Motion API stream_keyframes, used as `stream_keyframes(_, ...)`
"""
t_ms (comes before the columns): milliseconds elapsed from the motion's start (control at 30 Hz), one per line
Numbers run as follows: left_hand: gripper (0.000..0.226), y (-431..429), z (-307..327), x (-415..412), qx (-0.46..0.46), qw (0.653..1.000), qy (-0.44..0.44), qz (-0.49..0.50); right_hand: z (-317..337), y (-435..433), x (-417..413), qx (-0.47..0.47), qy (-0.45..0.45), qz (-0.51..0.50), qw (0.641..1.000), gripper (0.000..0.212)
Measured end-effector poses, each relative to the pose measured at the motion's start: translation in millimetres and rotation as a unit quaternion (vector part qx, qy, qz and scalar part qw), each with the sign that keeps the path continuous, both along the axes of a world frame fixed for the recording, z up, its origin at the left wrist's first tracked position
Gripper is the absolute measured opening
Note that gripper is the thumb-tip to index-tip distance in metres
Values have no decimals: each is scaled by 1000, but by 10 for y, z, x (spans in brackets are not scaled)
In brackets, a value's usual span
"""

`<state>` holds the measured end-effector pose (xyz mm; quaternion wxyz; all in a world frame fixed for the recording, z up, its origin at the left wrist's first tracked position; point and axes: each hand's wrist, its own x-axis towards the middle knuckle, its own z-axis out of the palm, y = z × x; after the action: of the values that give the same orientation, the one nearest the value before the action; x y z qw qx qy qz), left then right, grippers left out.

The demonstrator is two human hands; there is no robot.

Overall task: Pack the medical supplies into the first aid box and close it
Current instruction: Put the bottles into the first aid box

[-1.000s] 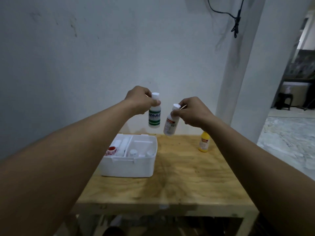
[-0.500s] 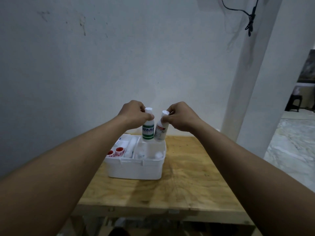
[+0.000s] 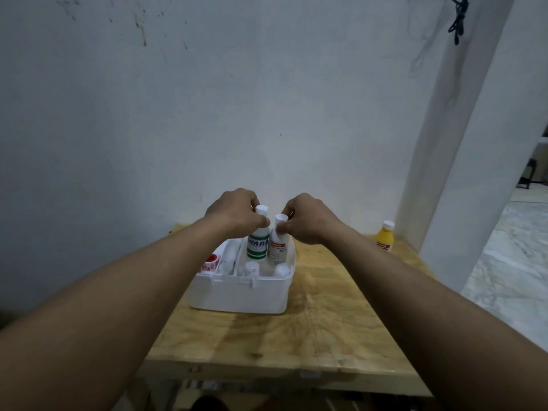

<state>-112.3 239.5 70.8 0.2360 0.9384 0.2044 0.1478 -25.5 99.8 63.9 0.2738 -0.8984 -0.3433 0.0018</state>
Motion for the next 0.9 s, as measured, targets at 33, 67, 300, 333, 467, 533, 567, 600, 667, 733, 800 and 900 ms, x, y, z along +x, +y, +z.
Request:
stream_keyframes(33, 32, 3, -15, 8, 5, 1000, 3, 0, -22, 14, 10, -7, -4, -1, 1000, 19)
stream_keyframes(67, 32, 4, -29, 16, 9, 1000, 6, 0, -45, 31, 20, -14, -7, -3, 1000, 20)
stream_keyframes(300, 29, 38, -121, 73, 59, 997, 45, 8, -164, 103, 74, -47, -24, -5, 999, 25)
stream_keyframes(333, 30, 38, -129, 79, 71, 996, 51, 9, -178, 111, 76, -52, -24, -7, 998, 25)
stream_keyframes(467, 31, 30, -166, 122, 122, 990, 66, 11, -215, 122, 72, -64, -27, -5, 998, 25)
stream_keyframes(533, 31, 31, -183, 139, 139, 988, 71, 11, -230, 118, 77, -70, -26, -3, 997, 25)
stream_keyframes(567, 31, 36, -189, 144, 146, 986, 74, 12, -239, 118, 83, -72, -26, -3, 997, 27)
stream_keyframes(600, 32, 43, -195, 151, 152, 985, 77, 14, -249, 121, 89, -74, -25, -4, 997, 28)
stream_keyframes(667, 32, 50, -206, 164, 163, 983, 83, 17, -269, 127, 97, -77, -22, -5, 997, 29)
stream_keyframes(733, 31, 56, -222, 180, 170, 982, 87, 18, -285, 128, 102, -80, -20, -5, 997, 29)
stream_keyframes(800, 30, 63, -242, 195, 174, 980, 93, 18, -293, 130, 99, -80, -25, -4, 997, 26)
stream_keyframes(900, 28, 77, -268, 203, 180, 978, 103, 23, -297, 145, 91, -79, -34, -3, 996, 23)
